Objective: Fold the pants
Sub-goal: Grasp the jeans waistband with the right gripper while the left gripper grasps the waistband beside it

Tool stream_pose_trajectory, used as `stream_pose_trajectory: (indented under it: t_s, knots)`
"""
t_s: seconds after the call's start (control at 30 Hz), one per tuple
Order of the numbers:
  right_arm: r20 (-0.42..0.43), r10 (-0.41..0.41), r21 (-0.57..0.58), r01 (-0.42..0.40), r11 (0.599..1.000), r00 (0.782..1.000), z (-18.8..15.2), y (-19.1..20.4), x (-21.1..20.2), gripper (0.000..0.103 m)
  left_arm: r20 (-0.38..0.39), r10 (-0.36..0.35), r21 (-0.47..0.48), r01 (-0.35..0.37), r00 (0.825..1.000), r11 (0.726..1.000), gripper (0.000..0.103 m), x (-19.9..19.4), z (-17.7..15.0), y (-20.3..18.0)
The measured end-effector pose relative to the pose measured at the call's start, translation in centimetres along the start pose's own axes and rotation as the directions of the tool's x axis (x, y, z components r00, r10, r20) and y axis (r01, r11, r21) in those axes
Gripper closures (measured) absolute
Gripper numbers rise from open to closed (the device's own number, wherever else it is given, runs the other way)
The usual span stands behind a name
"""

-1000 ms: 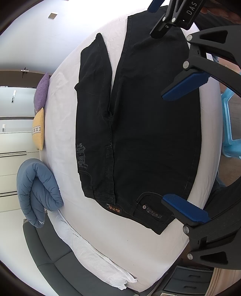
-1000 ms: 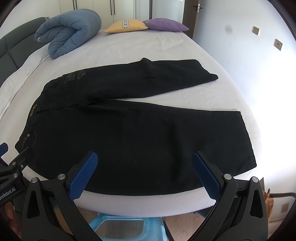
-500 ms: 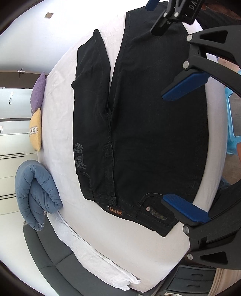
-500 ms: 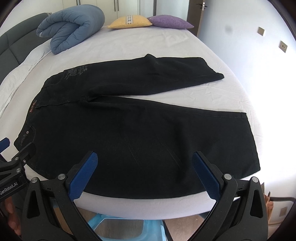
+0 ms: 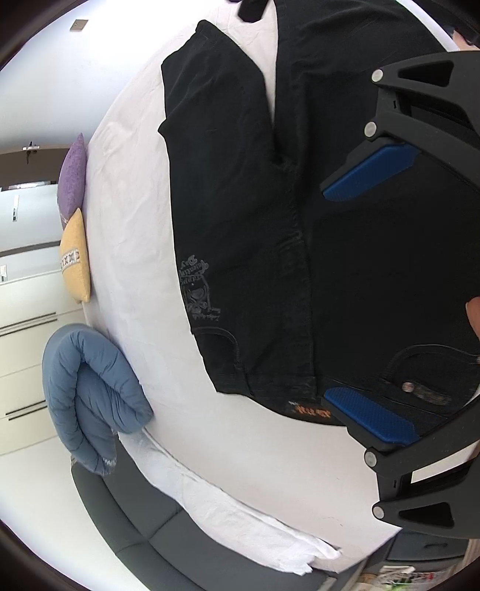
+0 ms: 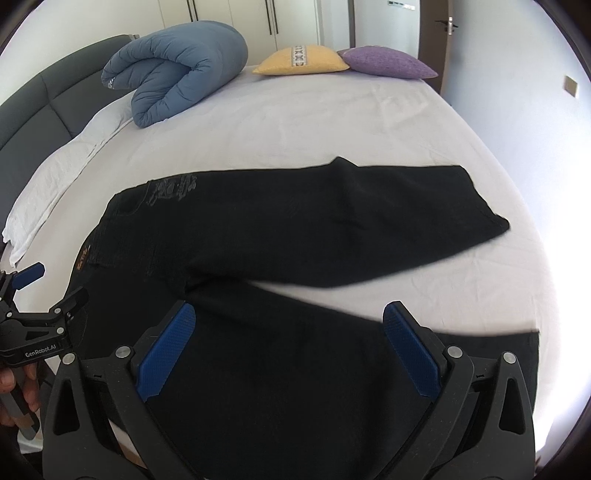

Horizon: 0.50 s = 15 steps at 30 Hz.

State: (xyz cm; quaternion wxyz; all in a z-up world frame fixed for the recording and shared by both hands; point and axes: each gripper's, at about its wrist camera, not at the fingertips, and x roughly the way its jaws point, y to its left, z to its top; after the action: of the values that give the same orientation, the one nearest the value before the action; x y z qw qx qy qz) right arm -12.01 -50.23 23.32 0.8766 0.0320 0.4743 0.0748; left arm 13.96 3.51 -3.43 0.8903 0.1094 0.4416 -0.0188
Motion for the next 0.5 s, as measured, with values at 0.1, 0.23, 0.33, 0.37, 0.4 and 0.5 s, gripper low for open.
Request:
stream_pose_trajectory:
  t_s: [0.1, 0.23, 0.33, 0.37, 0.4, 0.5]
  knots:
    - [0.021, 0.078, -0.039, -0.078, 0.996, 0.997, 3.5, -0.2, 2.4, 0.0, -0.042, -0.031, 0.044, 0.033, 0.999, 0.998, 0.0, 3.0, 1.6, 0.8]
    - [0.043, 0.169, -0.194, -0.158, 0.968, 0.985, 8.7, 0.8, 6.0, 0.004, 0.033, -0.011, 0.124, 0.007, 0.999, 0.992, 0.0, 5.6, 3.7, 1.7]
    - [0.008, 0.205, -0.303, -0.193, 0.933, 0.979, 11.8, 2.0, 9.0, 0.012, -0.075, -0.037, 0.174, 0.05, 0.997, 0.984, 0.0, 9.0, 5.9, 2.6]
    - [-0.016, 0.212, -0.326, -0.206, 0.923, 0.977, 12.6, 2.2, 10.1, 0.016, -0.052, -0.061, 0.174, 0.069, 0.997, 0.982, 0.0, 9.7, 6.9, 3.2]
    - [-0.052, 0.22, -0.352, -0.225, 0.909, 0.974, 13.7, 2.6, 11.8, 0.021, -0.033, -0.067, 0.199, 0.072, 0.997, 0.977, 0.0, 10.7, 8.0, 3.6]
    - [-0.129, 0.248, -0.401, -0.279, 0.872, 0.96, 16.0, 3.5, 15.4, 0.033, -0.025, -0.059, 0.309, 0.064, 0.998, 0.949, 0.0, 13.9, 11.2, 4.1]
